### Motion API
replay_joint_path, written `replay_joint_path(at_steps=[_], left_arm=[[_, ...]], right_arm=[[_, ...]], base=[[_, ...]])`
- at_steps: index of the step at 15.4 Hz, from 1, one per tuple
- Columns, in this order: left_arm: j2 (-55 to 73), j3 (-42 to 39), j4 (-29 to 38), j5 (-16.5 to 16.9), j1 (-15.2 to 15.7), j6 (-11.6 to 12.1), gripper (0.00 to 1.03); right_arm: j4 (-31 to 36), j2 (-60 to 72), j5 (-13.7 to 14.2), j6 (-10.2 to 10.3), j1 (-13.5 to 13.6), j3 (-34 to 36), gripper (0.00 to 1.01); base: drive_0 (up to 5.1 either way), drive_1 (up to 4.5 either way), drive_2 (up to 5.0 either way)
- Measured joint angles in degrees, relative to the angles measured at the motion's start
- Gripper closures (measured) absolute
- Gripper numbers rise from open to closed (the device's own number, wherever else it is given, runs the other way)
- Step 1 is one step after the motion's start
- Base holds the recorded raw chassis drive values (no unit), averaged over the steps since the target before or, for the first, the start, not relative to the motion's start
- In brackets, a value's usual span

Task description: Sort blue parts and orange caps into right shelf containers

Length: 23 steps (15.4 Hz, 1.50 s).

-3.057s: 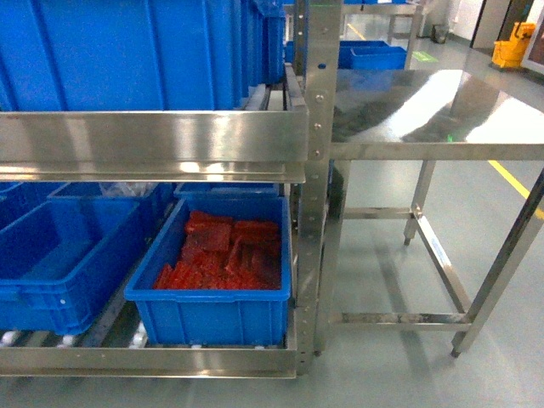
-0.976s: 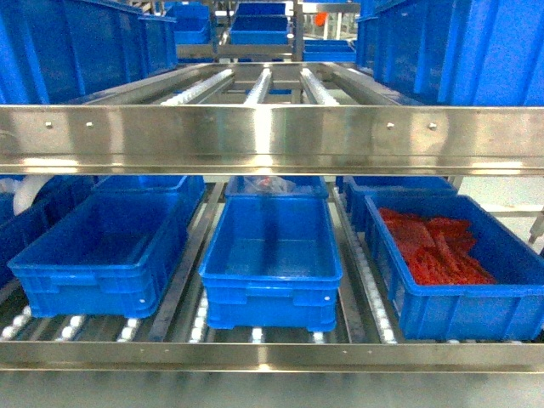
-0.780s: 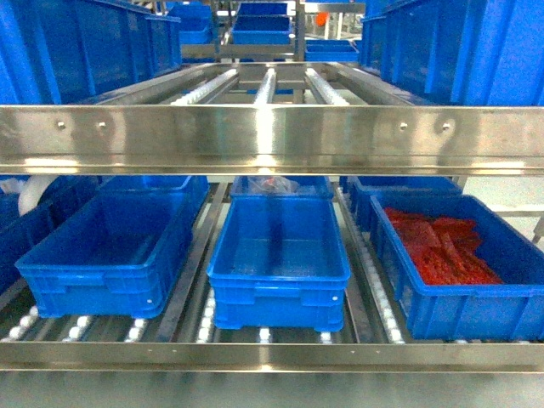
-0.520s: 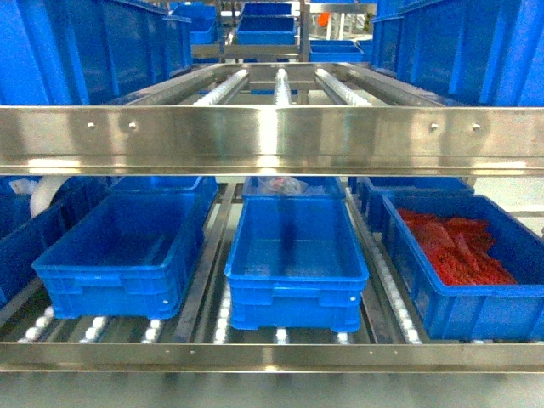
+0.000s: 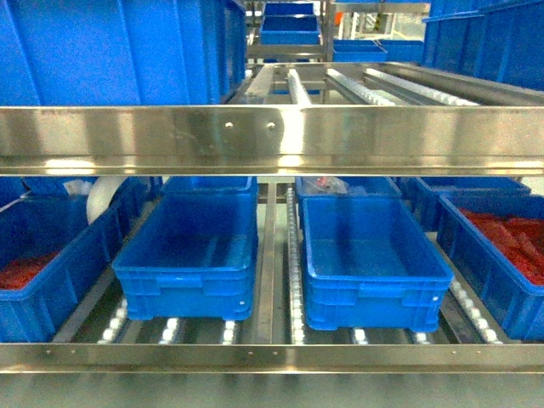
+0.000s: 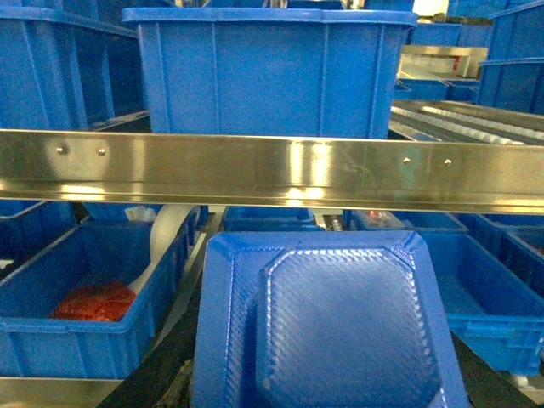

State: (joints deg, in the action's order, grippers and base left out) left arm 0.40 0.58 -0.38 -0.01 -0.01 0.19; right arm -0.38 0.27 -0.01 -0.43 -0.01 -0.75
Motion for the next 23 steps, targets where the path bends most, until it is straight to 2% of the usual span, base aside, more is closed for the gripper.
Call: replay_joint_path(at_steps=[7,23], left_arm=[[0.00,0.00,0.02,-0.07,0.00,0.00,0.59],[0.00,-0.02,0.04,-0.02,0.00,0.00,0.59]], right_arm=[[0.15,0.00,-0.02,0.00,0.00,0.00,0.57],[0.04,0.00,-0.17,0.00,0.00,0.00,0.57]], base=[[-4.9,2.49,2.5],[0.0,0.00,0.0]])
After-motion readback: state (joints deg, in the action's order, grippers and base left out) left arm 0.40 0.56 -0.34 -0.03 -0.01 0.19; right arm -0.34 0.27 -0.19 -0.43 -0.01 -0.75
